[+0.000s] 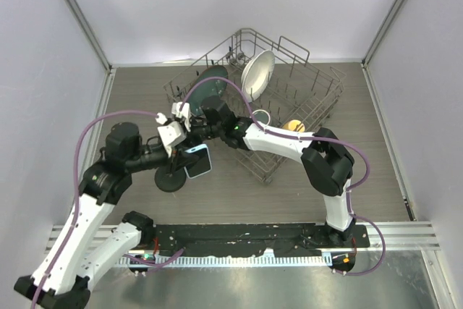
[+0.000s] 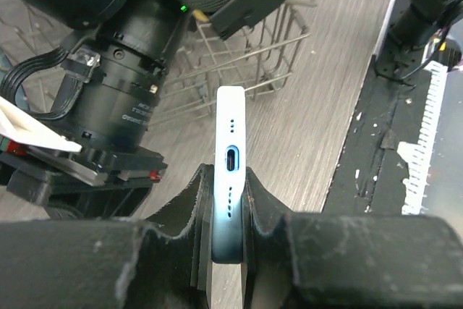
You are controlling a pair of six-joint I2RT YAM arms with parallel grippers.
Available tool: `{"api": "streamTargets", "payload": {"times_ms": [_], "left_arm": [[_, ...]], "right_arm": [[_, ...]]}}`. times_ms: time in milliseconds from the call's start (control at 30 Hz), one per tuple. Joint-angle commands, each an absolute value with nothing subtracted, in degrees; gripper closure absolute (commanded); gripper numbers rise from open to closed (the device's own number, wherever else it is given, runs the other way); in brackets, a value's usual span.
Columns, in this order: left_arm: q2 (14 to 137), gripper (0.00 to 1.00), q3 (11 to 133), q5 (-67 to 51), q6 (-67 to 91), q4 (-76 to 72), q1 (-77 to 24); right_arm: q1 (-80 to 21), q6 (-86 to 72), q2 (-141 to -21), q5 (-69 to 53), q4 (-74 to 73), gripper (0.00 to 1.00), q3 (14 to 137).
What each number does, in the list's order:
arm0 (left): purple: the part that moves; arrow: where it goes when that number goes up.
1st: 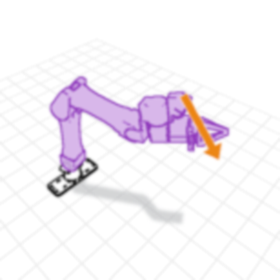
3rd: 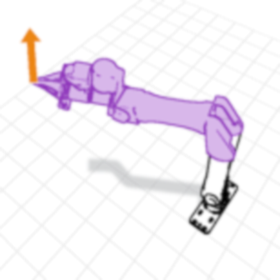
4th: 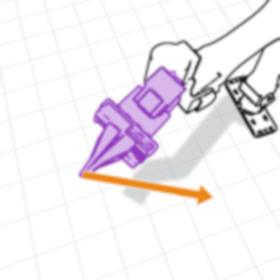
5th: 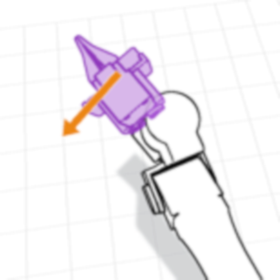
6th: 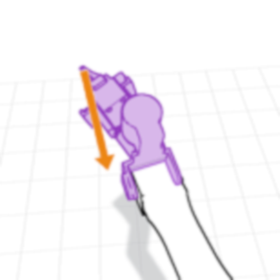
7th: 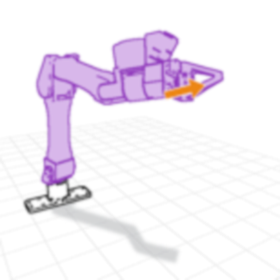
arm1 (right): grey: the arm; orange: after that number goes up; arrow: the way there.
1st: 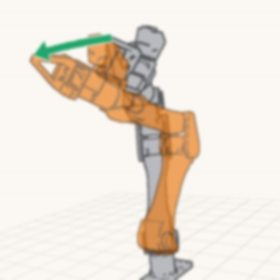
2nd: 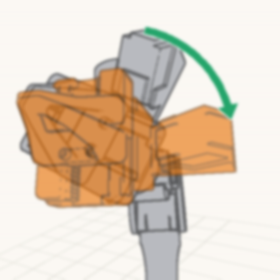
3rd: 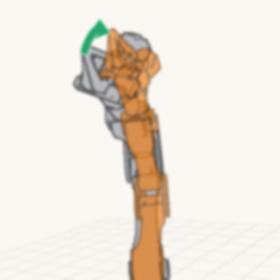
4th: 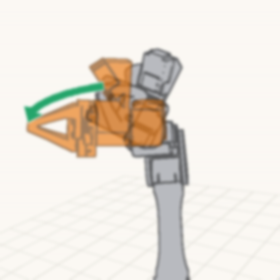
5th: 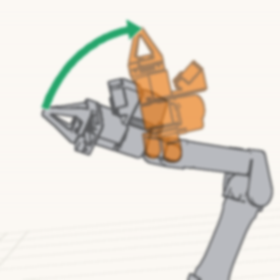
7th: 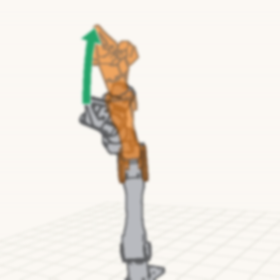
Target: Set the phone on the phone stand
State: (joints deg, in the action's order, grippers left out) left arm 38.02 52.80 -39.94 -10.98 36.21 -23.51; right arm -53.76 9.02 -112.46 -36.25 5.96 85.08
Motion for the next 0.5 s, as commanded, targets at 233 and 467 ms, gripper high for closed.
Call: {"api": "streamTargets", "payload": {"times_ms": [233,467], "left_arm": [[42.3,1.00,52.1,-28.7,-18.0,24.5,-23.5],[42.1,1.00,48.4,-28.6,-16.2,20.0,-22.9]], "right_arm": [[-53.1,11.2,-111.5,-43.3,0.4,0.99,84.8],[-53.0,12.3,-111.2,-45.8,-1.1,0.99,84.6]]}}
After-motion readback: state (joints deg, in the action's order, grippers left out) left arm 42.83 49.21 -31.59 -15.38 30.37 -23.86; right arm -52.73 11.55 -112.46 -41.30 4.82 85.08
